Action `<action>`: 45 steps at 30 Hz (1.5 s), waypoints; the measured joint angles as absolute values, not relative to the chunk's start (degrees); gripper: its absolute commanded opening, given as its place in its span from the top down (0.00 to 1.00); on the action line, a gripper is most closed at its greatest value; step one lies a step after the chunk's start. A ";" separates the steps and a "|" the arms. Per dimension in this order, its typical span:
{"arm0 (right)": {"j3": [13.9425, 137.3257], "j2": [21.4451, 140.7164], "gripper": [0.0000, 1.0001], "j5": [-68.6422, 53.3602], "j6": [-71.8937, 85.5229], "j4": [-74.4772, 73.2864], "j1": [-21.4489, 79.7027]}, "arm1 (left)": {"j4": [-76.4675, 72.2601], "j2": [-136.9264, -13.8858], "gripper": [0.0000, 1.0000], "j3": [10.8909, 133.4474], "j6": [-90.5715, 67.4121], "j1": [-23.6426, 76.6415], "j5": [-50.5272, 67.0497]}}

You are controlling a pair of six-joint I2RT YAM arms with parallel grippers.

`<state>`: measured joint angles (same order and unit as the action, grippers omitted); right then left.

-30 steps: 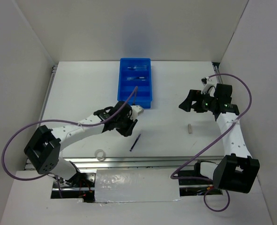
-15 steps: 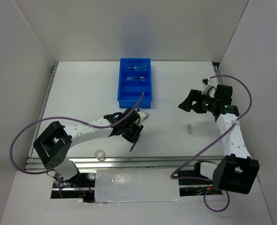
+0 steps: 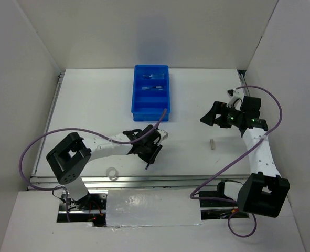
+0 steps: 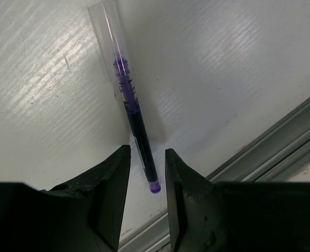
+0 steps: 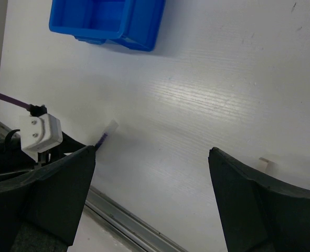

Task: Sort the stationery into containers
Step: Pick up the pen from the center of the board.

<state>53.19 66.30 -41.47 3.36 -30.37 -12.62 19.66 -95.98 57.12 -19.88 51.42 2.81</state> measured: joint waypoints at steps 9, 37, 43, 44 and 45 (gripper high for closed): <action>52.86 66.11 0.06 -41.85 3.38 -30.00 -12.91 | 20.58 -98.89 0.74 58.43 -20.71 51.48 1.61; 55.75 68.69 0.29 -69.41 40.42 9.85 3.77 | -23.51 -71.81 1.00 51.22 -47.83 30.57 35.81; 59.02 75.48 0.36 -68.51 52.66 22.13 8.99 | -27.00 -71.16 1.00 51.18 -53.23 30.72 35.09; 59.29 76.31 0.37 -68.31 53.63 23.20 10.00 | -27.27 -71.16 1.00 51.13 -54.02 30.72 35.00; 59.61 76.97 0.37 -68.14 54.22 23.40 11.11 | -27.46 -71.16 1.00 51.11 -54.50 30.72 34.96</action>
